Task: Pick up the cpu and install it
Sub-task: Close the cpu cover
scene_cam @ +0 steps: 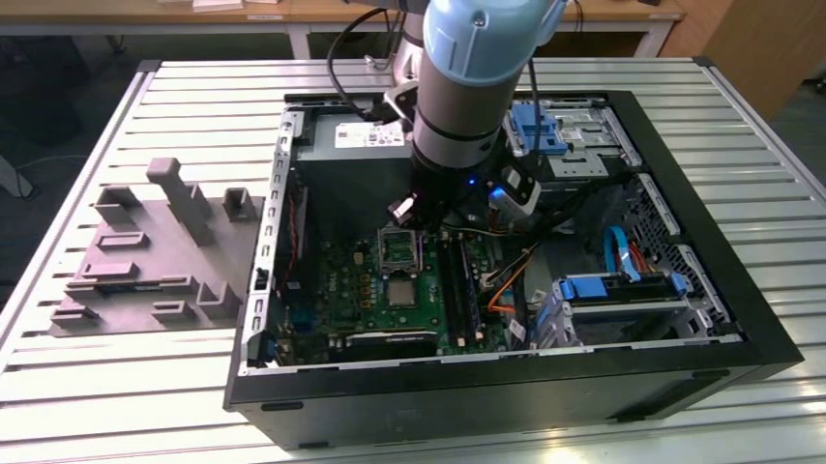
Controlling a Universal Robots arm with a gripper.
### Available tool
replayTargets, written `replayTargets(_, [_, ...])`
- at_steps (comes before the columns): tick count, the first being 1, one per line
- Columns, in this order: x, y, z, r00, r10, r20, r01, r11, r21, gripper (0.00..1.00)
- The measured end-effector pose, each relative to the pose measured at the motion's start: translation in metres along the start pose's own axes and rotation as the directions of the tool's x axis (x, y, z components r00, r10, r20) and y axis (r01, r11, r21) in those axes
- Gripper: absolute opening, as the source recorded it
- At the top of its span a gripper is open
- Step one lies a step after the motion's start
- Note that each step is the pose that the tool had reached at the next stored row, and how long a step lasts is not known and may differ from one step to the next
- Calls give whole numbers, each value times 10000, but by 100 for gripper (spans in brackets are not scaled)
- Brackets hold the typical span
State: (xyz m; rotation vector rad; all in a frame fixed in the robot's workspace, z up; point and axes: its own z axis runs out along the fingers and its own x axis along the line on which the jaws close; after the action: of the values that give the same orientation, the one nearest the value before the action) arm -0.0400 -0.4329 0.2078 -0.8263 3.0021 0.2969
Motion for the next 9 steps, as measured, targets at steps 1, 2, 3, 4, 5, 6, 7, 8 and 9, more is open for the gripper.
replayTargets(1, [0,0,2,10000,-6,-2,6,10000,0,11])
replayTargets(2, [0,-1,4,10000,-12,-2,12,10000,-1,11])
replayTargets(3, [0,-1,5,10000,-15,-4,15,10000,-1,11])
replayTargets(4, [0,-1,6,10000,-17,-4,17,10000,0,11])
replayTargets(5, [0,-1,6,10000,-17,-4,17,10000,0,11])
replayTargets(6, [0,-1,6,10000,-18,-4,18,10000,-1,11])
replayTargets(7, [0,-1,7,10000,-18,-3,18,10000,-2,11])
replayTargets(8, [0,-1,6,10000,-20,-3,20,10000,-1,11])
replayTargets(9, [0,-1,6,10000,-37,-4,37,10000,-1,11])
